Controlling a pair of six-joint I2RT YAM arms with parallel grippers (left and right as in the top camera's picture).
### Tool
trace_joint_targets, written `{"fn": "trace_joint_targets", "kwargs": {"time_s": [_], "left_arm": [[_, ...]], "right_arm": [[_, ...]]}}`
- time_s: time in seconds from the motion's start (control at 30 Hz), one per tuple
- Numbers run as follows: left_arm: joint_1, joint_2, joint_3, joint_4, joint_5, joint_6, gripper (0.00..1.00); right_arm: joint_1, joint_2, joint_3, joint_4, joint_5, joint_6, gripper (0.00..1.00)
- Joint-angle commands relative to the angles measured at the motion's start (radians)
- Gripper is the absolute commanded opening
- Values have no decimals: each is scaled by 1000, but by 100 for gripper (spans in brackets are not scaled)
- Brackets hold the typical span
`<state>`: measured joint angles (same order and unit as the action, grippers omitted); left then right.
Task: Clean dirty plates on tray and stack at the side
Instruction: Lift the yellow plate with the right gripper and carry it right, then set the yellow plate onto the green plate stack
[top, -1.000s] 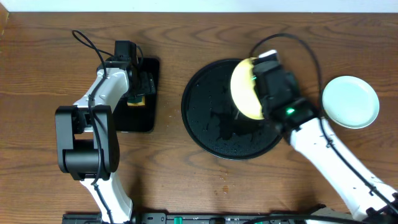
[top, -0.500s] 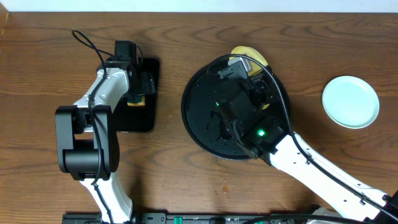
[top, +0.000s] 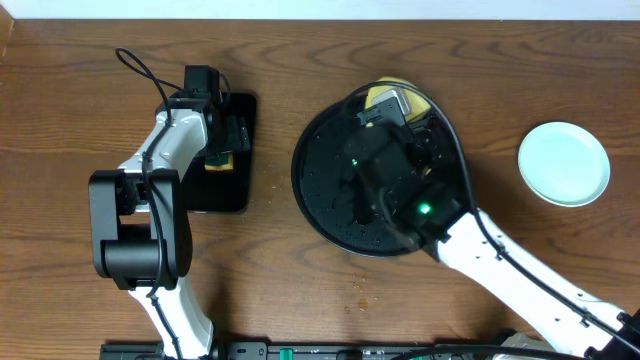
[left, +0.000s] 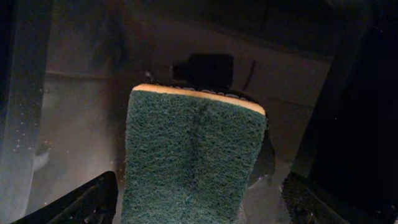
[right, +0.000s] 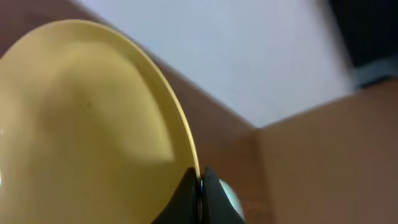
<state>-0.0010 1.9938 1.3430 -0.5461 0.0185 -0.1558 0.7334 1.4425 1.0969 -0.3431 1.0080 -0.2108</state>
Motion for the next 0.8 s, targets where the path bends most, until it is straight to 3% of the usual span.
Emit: {"fn": "trace_joint_targets", "kwargs": {"time_s": [0.0,0.13,0.23,0.47,0.77], "left_arm": [[5,-1,-4,-2,-16,6,85],[5,-1,-4,-2,-16,6,85],[5,-1,-4,-2,-16,6,85],[5,-1,-4,-2,-16,6,85],[5,-1,-4,-2,-16,6,85]], "right_arm": [[-106,-16,10,-43,-375,186,1],[-287,-16,10,-60,-769,278,1],[-454,-16,10,-59,-941,319,1],[-861,9,10,-97,-961,326,1],[-1182,101,10,-74,-961,349,1]]}}
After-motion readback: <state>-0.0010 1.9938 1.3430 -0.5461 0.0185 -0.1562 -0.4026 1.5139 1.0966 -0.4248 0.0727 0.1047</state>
